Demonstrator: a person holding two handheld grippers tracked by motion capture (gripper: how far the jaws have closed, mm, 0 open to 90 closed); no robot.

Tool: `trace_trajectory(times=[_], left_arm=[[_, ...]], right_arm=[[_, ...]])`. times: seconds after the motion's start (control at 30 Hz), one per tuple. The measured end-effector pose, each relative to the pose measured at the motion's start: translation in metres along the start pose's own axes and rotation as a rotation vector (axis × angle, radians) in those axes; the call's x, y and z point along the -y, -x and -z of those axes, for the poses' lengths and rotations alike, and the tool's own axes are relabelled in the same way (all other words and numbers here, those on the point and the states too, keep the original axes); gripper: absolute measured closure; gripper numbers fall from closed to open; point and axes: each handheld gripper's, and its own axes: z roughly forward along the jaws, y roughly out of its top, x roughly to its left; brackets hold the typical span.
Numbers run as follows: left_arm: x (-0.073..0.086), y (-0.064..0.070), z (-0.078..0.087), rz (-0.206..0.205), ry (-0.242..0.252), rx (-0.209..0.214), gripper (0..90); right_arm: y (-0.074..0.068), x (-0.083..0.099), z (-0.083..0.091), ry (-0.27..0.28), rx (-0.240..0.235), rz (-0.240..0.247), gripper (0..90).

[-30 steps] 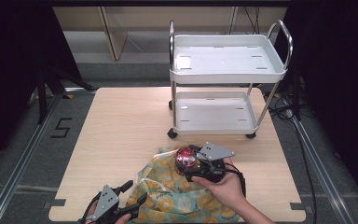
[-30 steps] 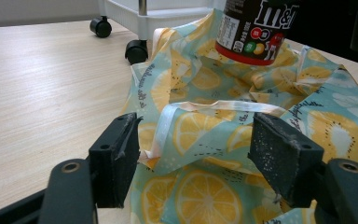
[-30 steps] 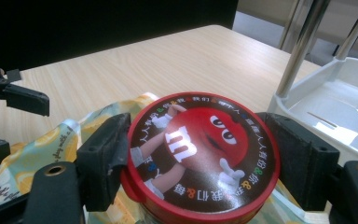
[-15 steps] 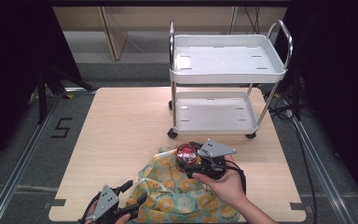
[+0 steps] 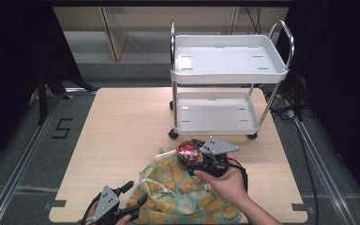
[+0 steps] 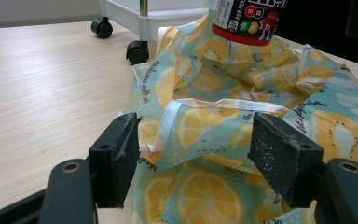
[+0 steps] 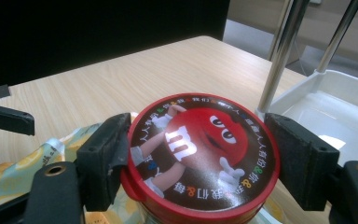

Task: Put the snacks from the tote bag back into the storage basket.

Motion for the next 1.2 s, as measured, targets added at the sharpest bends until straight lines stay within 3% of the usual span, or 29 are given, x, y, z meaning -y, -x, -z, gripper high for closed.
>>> trace_trajectory(times=[0.13, 0.17, 0.2, 0.27, 0.33, 0.43, 0.53, 0.57, 0.6, 0.63, 0.67, 0.7, 0.8, 0.93, 0.97, 1.0, 1.07, 1.1, 1.2], left_arm=[[0.000, 0.000, 0.000, -0.002, -0.002, -0.002, 32.6], [0.000, 0.000, 0.000, -0.008, -0.003, 0.001, 32.6], [0.000, -0.001, 0.000, -0.009, -0.002, 0.002, 32.6], [0.000, 0.001, -0.001, 0.011, 0.006, 0.000, 32.6], [0.000, 0.000, 0.000, 0.000, -0.001, 0.000, 32.6], [0.000, 0.000, 0.000, -0.003, 0.005, 0.003, 32.6], [0.000, 0.000, 0.000, 0.001, 0.000, 0.000, 32.6], [0.000, 0.000, 0.000, 0.002, 0.003, 0.002, 32.6], [0.000, 0.000, 0.000, 0.002, 0.005, 0.003, 32.6], [0.000, 0.000, 0.000, 0.000, 0.005, 0.003, 32.6], [0.000, 0.000, 0.000, 0.001, 0.006, 0.003, 32.5], [0.000, 0.000, 0.000, 0.002, 0.007, 0.003, 32.6], [0.000, 0.000, 0.000, 0.002, 0.005, 0.002, 32.6], [0.000, 0.000, 0.000, -0.001, 0.000, 0.000, 32.6], [0.000, 0.000, 0.000, 0.003, 0.000, -0.002, 32.6], [0.000, 0.000, 0.000, 0.003, 0.000, -0.001, 32.6], [0.000, 0.000, -0.001, 0.005, 0.005, 0.003, 32.6], [0.000, 0.001, -0.001, 0.015, 0.012, 0.003, 32.6], [0.000, 0.001, -0.001, 0.015, 0.012, 0.004, 32.6]], right_arm=[[0.003, -0.002, 0.000, 0.013, 0.003, 0.021, 26.9], [0.002, -0.002, 0.000, 0.017, 0.021, 0.000, 26.9], [0.003, -0.002, 0.000, 0.012, 0.006, 0.006, 26.9], [0.003, -0.003, 0.002, 0.006, 0.018, -0.007, 26.9], [0.005, -0.004, 0.001, 0.016, 0.018, 0.016, 27.0], [0.003, -0.005, 0.001, 0.007, 0.019, -0.023, 26.9], [0.004, -0.005, 0.001, 0.008, 0.022, -0.013, 26.9], [0.006, -0.006, 0.000, 0.019, 0.020, 0.020, 27.0], [0.007, -0.006, 0.000, 0.019, 0.024, 0.019, 27.0], [0.006, -0.006, -0.001, 0.017, 0.019, 0.009, 27.0], [0.004, -0.006, 0.000, 0.005, 0.021, -0.034, 27.0], [0.007, -0.006, -0.001, 0.016, 0.021, -0.003, 27.0], [0.008, -0.007, -0.001, 0.030, 0.031, 0.018, 27.0], [0.010, -0.009, 0.000, 0.026, 0.031, 0.009, 27.0], [0.009, -0.009, 0.001, 0.020, 0.033, -0.012, 27.0], [0.010, -0.010, -0.001, 0.037, 0.029, 0.008, 27.0], [0.009, -0.011, 0.000, 0.022, 0.026, -0.019, 27.0], [0.011, -0.012, 0.000, 0.034, 0.035, 0.014, 27.0], [0.010, -0.013, -0.001, 0.041, 0.040, 0.002, 27.0]])
